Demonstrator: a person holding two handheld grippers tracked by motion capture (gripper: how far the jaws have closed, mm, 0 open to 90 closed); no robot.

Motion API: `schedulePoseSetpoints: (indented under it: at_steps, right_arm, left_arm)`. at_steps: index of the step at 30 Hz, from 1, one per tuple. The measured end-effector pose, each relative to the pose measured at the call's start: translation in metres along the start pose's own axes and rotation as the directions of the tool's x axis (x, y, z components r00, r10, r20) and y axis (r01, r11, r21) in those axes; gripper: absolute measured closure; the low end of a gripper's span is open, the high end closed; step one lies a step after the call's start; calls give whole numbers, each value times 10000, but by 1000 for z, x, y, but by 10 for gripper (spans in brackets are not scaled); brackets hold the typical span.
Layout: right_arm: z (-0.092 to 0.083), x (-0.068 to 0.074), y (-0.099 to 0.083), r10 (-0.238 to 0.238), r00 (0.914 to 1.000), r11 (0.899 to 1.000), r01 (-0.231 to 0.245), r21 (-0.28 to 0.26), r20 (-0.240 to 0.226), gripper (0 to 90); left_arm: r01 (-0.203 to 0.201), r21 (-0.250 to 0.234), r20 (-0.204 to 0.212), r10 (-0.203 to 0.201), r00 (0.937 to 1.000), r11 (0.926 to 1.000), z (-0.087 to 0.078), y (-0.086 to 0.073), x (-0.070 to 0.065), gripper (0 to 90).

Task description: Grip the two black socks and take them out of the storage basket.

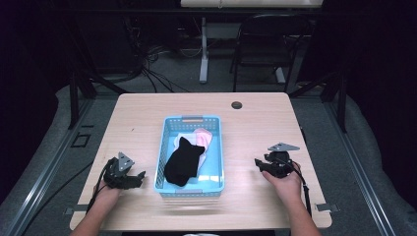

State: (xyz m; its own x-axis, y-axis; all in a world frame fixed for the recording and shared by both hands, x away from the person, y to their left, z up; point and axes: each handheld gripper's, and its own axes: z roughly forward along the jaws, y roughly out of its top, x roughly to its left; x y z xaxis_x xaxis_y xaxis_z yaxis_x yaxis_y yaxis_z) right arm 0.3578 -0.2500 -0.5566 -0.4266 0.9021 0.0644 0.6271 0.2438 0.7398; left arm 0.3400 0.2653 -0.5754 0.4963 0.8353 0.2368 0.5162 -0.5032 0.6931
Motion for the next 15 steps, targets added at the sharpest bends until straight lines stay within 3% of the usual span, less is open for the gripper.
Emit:
schedulePoseSetpoints:
  at_steps: [7,15]
  right_arm:
    - [4,1,-1,54,9999,9998,-51,168,-149,524]
    - [4,2,-2,-47,10000,9997,46,226,13,509]
  left_arm:
    - [24,-4,-4,-24,10000,10000,-1,0,1,156]
    - [-6,-14,9,6,10000,10000,-2,0,0,156]
